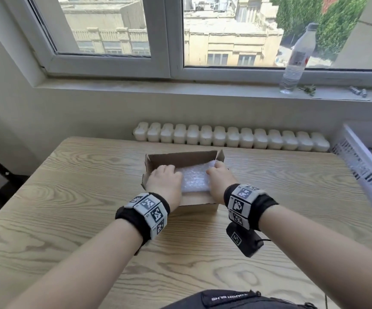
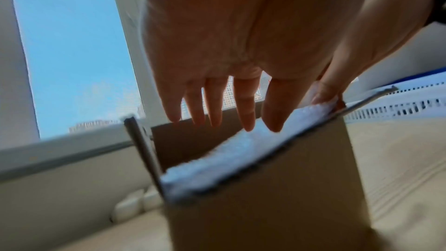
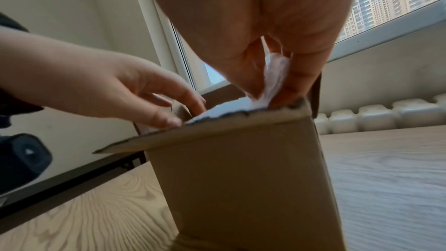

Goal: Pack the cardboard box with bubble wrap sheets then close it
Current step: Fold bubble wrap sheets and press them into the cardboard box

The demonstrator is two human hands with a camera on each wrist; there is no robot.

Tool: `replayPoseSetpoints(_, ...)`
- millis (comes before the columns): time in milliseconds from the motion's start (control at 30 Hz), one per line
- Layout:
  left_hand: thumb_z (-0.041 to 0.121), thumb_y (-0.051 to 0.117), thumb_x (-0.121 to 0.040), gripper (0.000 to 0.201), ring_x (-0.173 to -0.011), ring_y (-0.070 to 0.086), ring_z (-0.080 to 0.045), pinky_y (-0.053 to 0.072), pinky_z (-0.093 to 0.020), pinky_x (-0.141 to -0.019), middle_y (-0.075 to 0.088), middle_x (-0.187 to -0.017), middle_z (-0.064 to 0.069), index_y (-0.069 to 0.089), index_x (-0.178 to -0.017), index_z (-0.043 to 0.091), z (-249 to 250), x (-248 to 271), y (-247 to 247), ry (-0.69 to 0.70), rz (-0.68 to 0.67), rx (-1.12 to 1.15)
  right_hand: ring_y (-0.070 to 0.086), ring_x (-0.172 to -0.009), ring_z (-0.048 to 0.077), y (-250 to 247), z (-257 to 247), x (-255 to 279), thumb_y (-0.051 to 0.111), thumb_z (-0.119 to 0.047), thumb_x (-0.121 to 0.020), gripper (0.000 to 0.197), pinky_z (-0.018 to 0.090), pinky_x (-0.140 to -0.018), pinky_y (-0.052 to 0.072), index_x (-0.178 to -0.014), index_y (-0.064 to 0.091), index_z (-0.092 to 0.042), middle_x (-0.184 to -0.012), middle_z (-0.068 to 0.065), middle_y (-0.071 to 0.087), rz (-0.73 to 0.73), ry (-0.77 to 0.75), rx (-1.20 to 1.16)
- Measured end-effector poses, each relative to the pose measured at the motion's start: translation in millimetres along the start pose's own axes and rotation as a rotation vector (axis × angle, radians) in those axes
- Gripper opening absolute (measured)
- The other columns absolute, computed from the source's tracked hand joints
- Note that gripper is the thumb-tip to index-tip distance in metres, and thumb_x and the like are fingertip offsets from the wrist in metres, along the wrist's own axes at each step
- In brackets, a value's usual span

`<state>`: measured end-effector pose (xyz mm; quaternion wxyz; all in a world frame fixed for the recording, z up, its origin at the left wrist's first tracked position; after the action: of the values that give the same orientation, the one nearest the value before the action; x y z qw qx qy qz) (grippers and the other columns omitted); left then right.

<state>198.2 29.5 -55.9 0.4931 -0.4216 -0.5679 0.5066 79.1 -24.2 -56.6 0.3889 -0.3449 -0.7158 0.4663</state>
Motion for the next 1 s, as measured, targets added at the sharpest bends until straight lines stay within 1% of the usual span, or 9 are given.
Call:
replayPoseSetpoints(100, 0.049, 0.036, -0.094, 0.054, -0.136, 0.028, -0.034, 0.030, -0.047, -0.110, 0.031, -0.149, -0.008, 0.027, -0.145, 0.033, 12.1, 1.4, 17.8, -0.021, -0.140, 0.160, 0.053, -0.110, 0.028, 2.3, -0.7, -1.6, 0.048, 0.007, -0.085, 0.035, 0.032, -0.093, 0.045, -0.120, 0.053, 0.000, -0.134, 0.011, 0.035, 0.002, 0.004, -0.003)
replayPoseSetpoints(200, 0.066, 0.028, -0.089, 0.067, -0.142, 0.015, -0.043, 0.021, -0.055, -0.113, 0.009, -0.160, -0.010, 0.007, -0.148, 0.042, 18.8, 2.6, 34.5, -0.060, -0.249, 0.124, 0.052, -0.110, 0.028, 4.1, -2.0, 1.6, 0.067, -0.006, -0.079, 0.038, 0.035, -0.093, 0.045, -0.114, 0.051, -0.003, -0.132, 0.010, 0.033, -0.014, 0.029, 0.010)
replayPoseSetpoints(333, 0.074, 0.024, -0.084, 0.076, -0.143, 0.006, -0.046, 0.017, -0.060, -0.113, -0.004, -0.160, -0.012, -0.005, -0.148, 0.043, 18.7, 1.2, 47.4, -0.063, -0.242, 0.059, 0.027, -0.130, 0.031, -1.6, -10.9, 13.4, 0.072, -0.017, -0.075, 0.049, 0.040, -0.109, 0.030, -0.118, 0.050, -0.008, -0.144, 0.015, 0.019, 0.067, -0.023, 0.195)
replayPoseSetpoints(400, 0.074, 0.025, -0.084, 0.078, -0.143, 0.004, -0.047, 0.016, -0.061, -0.112, -0.006, -0.160, -0.012, -0.008, -0.147, 0.043, 17.8, -1.1, 50.5, -0.062, -0.246, 0.046, 0.023, -0.131, 0.029, -5.6, -17.5, 17.1, 0.072, -0.024, -0.075, 0.053, 0.041, -0.110, 0.024, -0.121, 0.050, -0.011, -0.142, 0.012, 0.022, 0.119, -0.089, 0.253)
replayPoseSetpoints(467, 0.074, 0.027, -0.083, 0.080, -0.143, 0.003, -0.047, 0.016, -0.062, -0.112, -0.007, -0.160, -0.013, -0.008, -0.147, 0.043, 17.3, -3.2, 51.0, -0.060, -0.257, 0.039, 0.030, -0.126, 0.027, -3.9, -23.1, 18.9, 0.067, -0.023, -0.080, 0.046, 0.037, -0.106, 0.030, -0.122, 0.052, -0.010, -0.133, 0.010, 0.034, 0.087, -0.137, 0.241)
replayPoseSetpoints(667, 0.077, 0.029, -0.079, 0.083, -0.142, 0.006, -0.049, 0.022, -0.061, -0.110, -0.007, -0.159, -0.014, -0.004, -0.147, 0.042, 15.4, -7.8, 52.8, -0.041, -0.273, 0.028, 0.031, -0.125, 0.032, 9.5, -17.0, 11.8, 0.050, -0.008, -0.086, 0.041, 0.037, -0.103, 0.035, -0.127, 0.044, -0.010, -0.131, 0.015, 0.037, -0.047, -0.021, 0.148)
replayPoseSetpoints(767, 0.078, 0.031, -0.078, 0.086, -0.141, 0.006, -0.050, 0.026, -0.059, -0.109, -0.007, -0.159, -0.014, -0.005, -0.147, 0.043, 14.8, -9.6, 52.9, -0.034, -0.295, 0.045, 0.022, -0.131, 0.037, 12.3, -16.1, 7.6, 0.051, -0.005, -0.085, 0.046, 0.042, -0.103, 0.036, -0.128, 0.040, -0.013, -0.138, 0.018, 0.028, -0.079, 0.032, 0.104)
replayPoseSetpoints(900, 0.081, 0.030, -0.076, 0.089, -0.143, 0.000, -0.047, 0.024, -0.061, -0.110, -0.013, -0.159, -0.013, -0.006, -0.148, 0.043, 13.6, -10.1, 53.5, -0.031, -0.336, 0.100, -0.003, -0.143, 0.045, 10.3, -13.0, -1.1, 0.055, -0.004, -0.086, 0.052, 0.052, -0.112, 0.025, -0.136, 0.037, -0.007, -0.153, 0.019, 0.007, -0.178, 0.083, 0.142)
replayPoseSetpoints(1000, 0.081, 0.031, -0.077, 0.089, -0.143, -0.001, -0.046, 0.023, -0.061, -0.111, -0.013, -0.159, -0.013, -0.004, -0.148, 0.040, 13.4, -10.1, 51.9, -0.033, -0.348, 0.098, 0.012, -0.138, 0.037, 14.9, -9.7, -8.0, 0.052, -0.004, -0.087, 0.040, 0.045, -0.111, 0.029, -0.127, 0.051, -0.001, -0.145, 0.015, 0.017, -0.155, 0.054, 0.204)
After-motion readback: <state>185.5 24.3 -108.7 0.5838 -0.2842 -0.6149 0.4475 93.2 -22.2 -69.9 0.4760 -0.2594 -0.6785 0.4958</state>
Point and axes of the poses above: each hand's wrist, its own x-axis away from the middle knuckle, its own y-axis out of the palm, z = x × y, the point moved 6 cm from there along -x, towards the middle knuckle
